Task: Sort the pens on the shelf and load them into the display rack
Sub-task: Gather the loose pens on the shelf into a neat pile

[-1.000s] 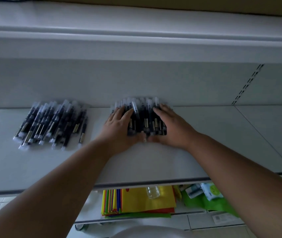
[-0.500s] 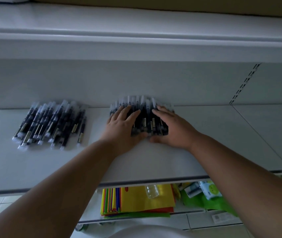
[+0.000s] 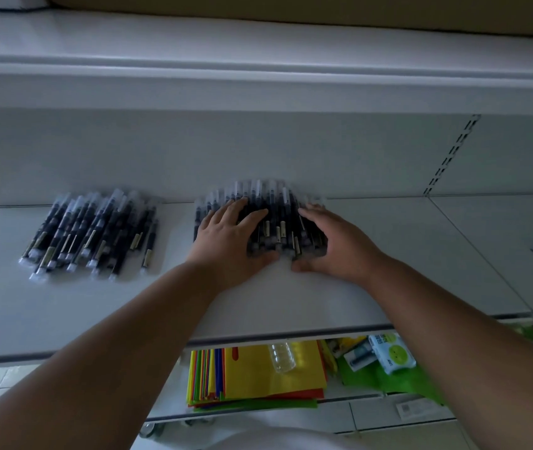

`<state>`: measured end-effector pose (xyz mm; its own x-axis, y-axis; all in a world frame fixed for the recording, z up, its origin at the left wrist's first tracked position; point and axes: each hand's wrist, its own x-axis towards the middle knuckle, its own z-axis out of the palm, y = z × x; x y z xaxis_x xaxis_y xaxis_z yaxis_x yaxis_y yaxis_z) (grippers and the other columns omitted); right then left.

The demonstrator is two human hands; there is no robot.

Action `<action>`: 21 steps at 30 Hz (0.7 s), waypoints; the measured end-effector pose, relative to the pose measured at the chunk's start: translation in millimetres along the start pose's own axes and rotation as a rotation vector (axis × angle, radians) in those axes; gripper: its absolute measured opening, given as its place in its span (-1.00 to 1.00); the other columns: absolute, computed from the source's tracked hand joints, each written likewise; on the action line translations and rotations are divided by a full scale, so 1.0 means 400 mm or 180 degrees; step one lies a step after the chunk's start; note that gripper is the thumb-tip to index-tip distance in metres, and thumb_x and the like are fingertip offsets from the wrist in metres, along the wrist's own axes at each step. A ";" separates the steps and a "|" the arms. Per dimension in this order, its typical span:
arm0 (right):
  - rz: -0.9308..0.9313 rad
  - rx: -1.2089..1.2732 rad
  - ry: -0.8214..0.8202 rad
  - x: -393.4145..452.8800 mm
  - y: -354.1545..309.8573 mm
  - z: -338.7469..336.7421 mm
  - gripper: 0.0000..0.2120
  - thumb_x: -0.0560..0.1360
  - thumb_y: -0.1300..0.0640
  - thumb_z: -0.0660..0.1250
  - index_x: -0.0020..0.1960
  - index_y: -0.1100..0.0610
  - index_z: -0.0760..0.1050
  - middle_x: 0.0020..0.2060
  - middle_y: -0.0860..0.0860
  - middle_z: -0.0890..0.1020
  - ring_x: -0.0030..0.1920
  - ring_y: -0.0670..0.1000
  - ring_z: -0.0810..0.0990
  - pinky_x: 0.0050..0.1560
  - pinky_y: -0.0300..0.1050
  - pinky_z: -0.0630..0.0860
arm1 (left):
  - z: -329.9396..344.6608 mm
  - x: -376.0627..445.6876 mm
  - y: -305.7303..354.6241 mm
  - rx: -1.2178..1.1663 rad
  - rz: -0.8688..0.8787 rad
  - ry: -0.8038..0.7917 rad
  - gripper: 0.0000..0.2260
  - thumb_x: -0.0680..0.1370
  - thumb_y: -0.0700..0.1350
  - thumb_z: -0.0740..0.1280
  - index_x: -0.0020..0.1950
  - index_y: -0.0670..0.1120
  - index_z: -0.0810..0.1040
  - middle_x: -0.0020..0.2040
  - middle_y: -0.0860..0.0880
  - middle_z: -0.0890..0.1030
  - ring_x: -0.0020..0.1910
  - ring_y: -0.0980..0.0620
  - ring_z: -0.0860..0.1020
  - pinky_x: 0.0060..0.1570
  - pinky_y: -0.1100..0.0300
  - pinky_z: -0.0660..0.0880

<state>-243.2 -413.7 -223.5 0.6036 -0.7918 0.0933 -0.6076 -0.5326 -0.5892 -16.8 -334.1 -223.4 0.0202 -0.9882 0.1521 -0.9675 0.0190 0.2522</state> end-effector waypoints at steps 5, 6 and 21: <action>-0.0024 -0.0328 -0.0003 0.000 0.004 -0.005 -0.03 0.30 -0.26 0.52 0.57 0.00 0.17 0.56 -0.05 0.16 0.55 -0.08 0.10 0.53 -0.13 0.06 | 0.005 0.000 -0.005 0.0011 -0.0029 0.0035 -0.26 0.47 0.40 0.25 0.57 0.18 0.13 0.60 -0.03 0.10 0.57 -0.12 0.05 0.54 -0.11 0.01; -0.0076 -0.0409 0.0013 0.001 0.001 -0.003 -0.07 0.33 -0.25 0.50 0.56 0.02 0.19 0.56 -0.04 0.19 0.54 -0.06 0.13 0.51 -0.14 0.08 | 0.008 0.002 -0.003 0.0030 -0.0035 0.0064 -0.29 0.49 0.36 0.25 0.57 0.18 0.14 0.60 -0.04 0.12 0.57 -0.13 0.06 0.53 -0.13 0.03; -0.0013 -0.0463 0.0108 0.020 -0.009 -0.004 -0.29 0.54 -0.30 0.19 0.55 0.08 0.22 0.54 0.03 0.23 0.54 -0.02 0.14 0.48 -0.12 0.09 | -0.008 0.022 -0.041 -0.0554 -0.1223 -0.0034 -0.38 0.60 0.32 0.02 0.59 0.09 0.08 0.62 -0.12 0.06 0.59 -0.19 -0.02 0.52 -0.12 0.05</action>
<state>-236.9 -418.7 -219.5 0.5899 -0.7979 0.1240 -0.6751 -0.5717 -0.4663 0.0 -342.5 -223.0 0.3678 -0.9299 0.0057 -0.8330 -0.3267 0.4466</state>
